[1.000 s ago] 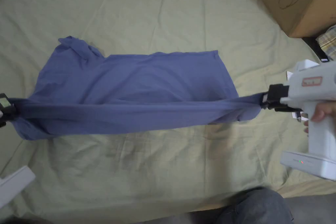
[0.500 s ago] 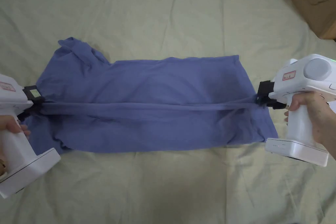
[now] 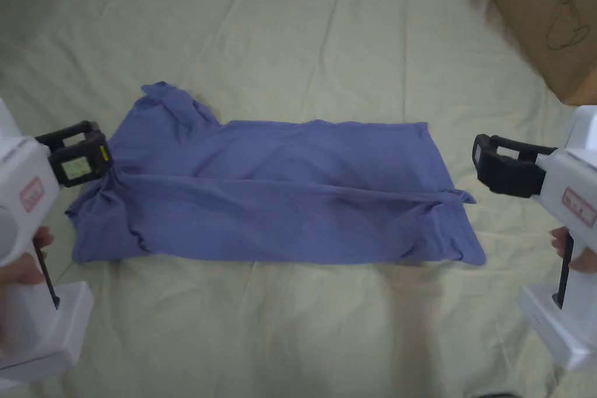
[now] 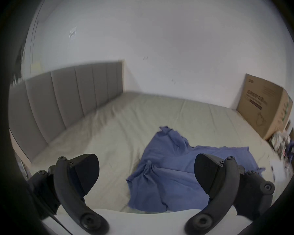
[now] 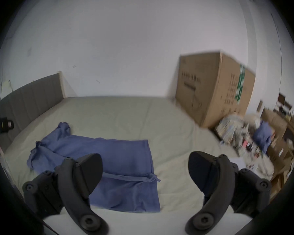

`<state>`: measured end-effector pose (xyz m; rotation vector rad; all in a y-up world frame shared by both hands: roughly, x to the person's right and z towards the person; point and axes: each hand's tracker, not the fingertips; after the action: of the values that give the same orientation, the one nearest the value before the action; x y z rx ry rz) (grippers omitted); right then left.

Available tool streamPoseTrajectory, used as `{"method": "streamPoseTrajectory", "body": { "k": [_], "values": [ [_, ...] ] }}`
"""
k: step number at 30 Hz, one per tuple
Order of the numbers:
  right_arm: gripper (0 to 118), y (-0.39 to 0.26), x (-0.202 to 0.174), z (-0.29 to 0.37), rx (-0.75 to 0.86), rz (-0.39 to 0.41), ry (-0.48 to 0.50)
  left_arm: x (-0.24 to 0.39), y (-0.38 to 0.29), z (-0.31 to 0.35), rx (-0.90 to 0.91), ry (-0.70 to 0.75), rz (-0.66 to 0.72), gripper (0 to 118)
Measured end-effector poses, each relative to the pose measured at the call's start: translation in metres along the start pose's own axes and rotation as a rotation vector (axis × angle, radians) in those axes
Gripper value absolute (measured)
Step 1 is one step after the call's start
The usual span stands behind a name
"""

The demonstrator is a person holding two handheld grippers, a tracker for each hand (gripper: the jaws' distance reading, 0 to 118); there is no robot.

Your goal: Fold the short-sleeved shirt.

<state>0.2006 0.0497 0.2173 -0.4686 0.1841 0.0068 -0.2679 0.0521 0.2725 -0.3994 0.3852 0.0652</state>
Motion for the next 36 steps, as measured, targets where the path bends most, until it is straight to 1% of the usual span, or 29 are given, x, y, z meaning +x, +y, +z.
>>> {"method": "streamPoseTrajectory", "body": {
  "k": [1, 2, 3, 6, 7, 9, 10, 11, 12, 13, 14, 15, 16, 17, 18, 21, 25, 31, 32, 33, 34, 35, 36],
  "values": [
    [109, -0.006, -0.012, 0.016, 0.045, 0.037, -0.01, 0.004, -0.004, 0.018, 0.034, 0.011, -0.05, 115],
    [110, -0.01, -0.021, 0.03, 0.088, 0.063, -0.01, 0.006, -0.01, 0.025, 0.059, 0.013, -0.092, 115],
    [110, -0.012, -0.025, 0.042, 0.198, 0.234, -0.117, 0.008, -0.016, 0.04, 0.081, 0.016, -0.13, 115],
    [109, -0.025, -0.042, 0.076, 0.234, 0.116, -0.077, 0.012, -0.03, 0.076, 0.123, -0.005, -0.182, 113],
    [109, -0.03, -0.046, 0.084, 0.221, 0.105, -0.057, 0.011, -0.035, 0.088, 0.134, -0.014, -0.181, 110],
    [102, -0.041, -0.053, 0.1, 0.218, 0.052, -0.058, 0.01, -0.042, 0.109, 0.158, -0.044, -0.156, 96],
    [96, -0.047, -0.056, 0.108, 0.241, -0.005, -0.04, 0.01, -0.044, 0.114, 0.165, -0.055, -0.136, 86],
    [81, -0.051, -0.058, 0.115, 0.233, -0.023, -0.034, 0.009, -0.047, 0.121, 0.17, -0.066, -0.111, 75],
    [66, -0.055, -0.06, 0.121, 0.228, -0.027, -0.032, 0.009, -0.049, 0.127, 0.168, -0.07, -0.102, 68],
    [44, -0.06, -0.063, 0.128, 0.234, -0.026, -0.036, 0.009, -0.051, 0.133, 0.156, -0.071, -0.103, 59],
    [18, -0.063, -0.066, 0.134, 0.239, -0.025, -0.049, 0.008, -0.052, 0.133, 0.149, -0.073, -0.104, 42],
    [5, -0.065, -0.068, 0.137, 0.239, -0.021, -0.057, 0.008, -0.055, 0.137, 0.151, -0.077, -0.099, 26],
    [4, -0.068, -0.066, 0.138, 0.249, -0.008, -0.067, 0.007, -0.058, 0.141, 0.159, -0.08, -0.087, 13],
    [0, -0.069, -0.066, 0.14, 0.261, 0.016, -0.083, 0.007, -0.06, 0.144, 0.161, -0.076, -0.077, 4],
    [0, -0.07, -0.065, 0.142, 0.254, 0.022, -0.074, 0.005, -0.06, 0.143, 0.158, -0.077, -0.067, 0],
    [0, -0.072, -0.065, 0.145, 0.258, 0.007, -0.062, 0.003, -0.063, 0.147, 0.148, -0.103, -0.051, 0],
    [0, -0.071, -0.065, 0.145, 0.253, -0.005, -0.064, 0.003, -0.063, 0.148, 0.136, -0.114, -0.07, 0],
    [0, -0.066, -0.066, 0.134, 0.231, -0.007, -0.033, -0.004, -0.051, 0.116, 0.068, -0.111, -0.055, 0],
    [0, -0.066, -0.068, 0.132, 0.227, 0.0, -0.034, -0.008, -0.047, 0.105, 0.05, -0.104, -0.044, 6],
    [0, -0.065, -0.067, 0.129, 0.221, 0.005, -0.033, -0.01, -0.042, 0.091, -0.016, -0.089, -0.047, 13],
    [0, -0.064, -0.066, 0.125, 0.213, 0.006, -0.029, -0.013, -0.036, 0.077, -0.059, -0.088, -0.03, 25],
    [0, -0.064, -0.067, 0.122, 0.209, 0.007, -0.022, -0.017, -0.032, 0.061, -0.103, -0.095, -0.016, 50],
    [0, -0.063, -0.069, 0.12, 0.203, 0.008, -0.022, -0.02, -0.029, 0.043, -0.16, -0.093, -0.019, 72]
  ]
}}
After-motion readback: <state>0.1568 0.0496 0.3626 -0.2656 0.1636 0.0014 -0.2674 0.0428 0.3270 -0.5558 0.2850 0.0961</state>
